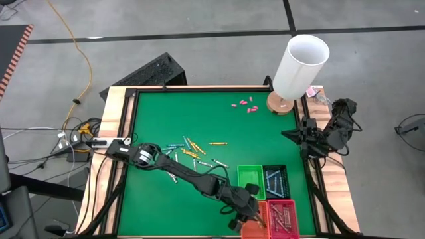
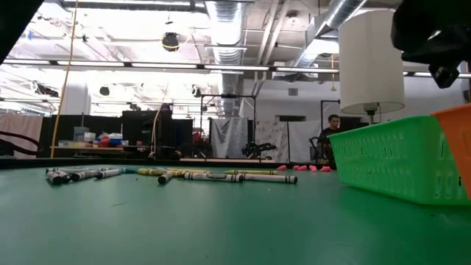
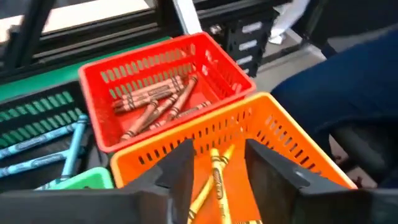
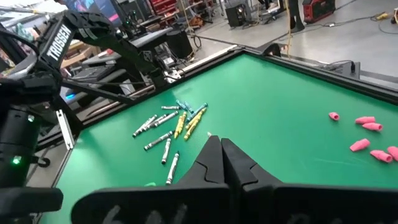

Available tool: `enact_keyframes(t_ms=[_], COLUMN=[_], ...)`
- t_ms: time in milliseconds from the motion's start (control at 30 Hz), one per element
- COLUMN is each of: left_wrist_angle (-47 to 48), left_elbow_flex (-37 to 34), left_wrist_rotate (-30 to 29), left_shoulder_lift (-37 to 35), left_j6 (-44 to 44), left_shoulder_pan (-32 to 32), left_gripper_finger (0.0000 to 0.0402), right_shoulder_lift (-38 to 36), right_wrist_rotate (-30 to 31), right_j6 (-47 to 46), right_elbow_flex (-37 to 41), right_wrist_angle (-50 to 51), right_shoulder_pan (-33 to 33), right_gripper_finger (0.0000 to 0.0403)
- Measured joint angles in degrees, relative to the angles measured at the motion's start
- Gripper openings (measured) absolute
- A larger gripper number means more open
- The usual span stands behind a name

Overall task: Sort crayons
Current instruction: Put the light green crayon into the orange bin

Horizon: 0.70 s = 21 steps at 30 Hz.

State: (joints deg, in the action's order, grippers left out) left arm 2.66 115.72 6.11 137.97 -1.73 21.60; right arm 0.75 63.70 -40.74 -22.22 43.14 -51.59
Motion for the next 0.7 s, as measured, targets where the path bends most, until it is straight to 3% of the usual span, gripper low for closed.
enact_keyframes(t_ms=[133,233,400,567,700], left_wrist_angle=[2.0,5.99,16.57,30.77,33.65], left_elbow_flex=[0.0,0.0,0.04,0.03,-4.77], left_wrist_rotate=[-4.12,-10.41,-19.2,-21.51,-22.63], left_shoulder_lift=[-0.81,-3.5,-11.13,-19.41,-27.01], left_j6=[4.06,5.22,-1.88,-2.89,-2.16], left_shoulder_pan=[-0.37,-0.63,-1.01,-4.93,-9.25], left_gripper_finger=[0.0153,0.0153,0.0145,0.0142,0.0142], right_shoulder_lift=[0.0,0.0,0.0,0.0,0.0], right_wrist_rotate=[-0.13,-0.17,-0.19,-0.2,-0.22], right_j6=[0.01,0.01,0.03,0.05,0.08], right_elbow_flex=[0.0,0.0,0.0,0.0,0.0], right_wrist_angle=[-0.08,-0.06,-0.07,-0.11,-0.03], right_shoulder_pan=[0.0,0.0,0.0,0.0,0.0], right_gripper_finger=[0.0,0.0,0.0,0.0,0.0])
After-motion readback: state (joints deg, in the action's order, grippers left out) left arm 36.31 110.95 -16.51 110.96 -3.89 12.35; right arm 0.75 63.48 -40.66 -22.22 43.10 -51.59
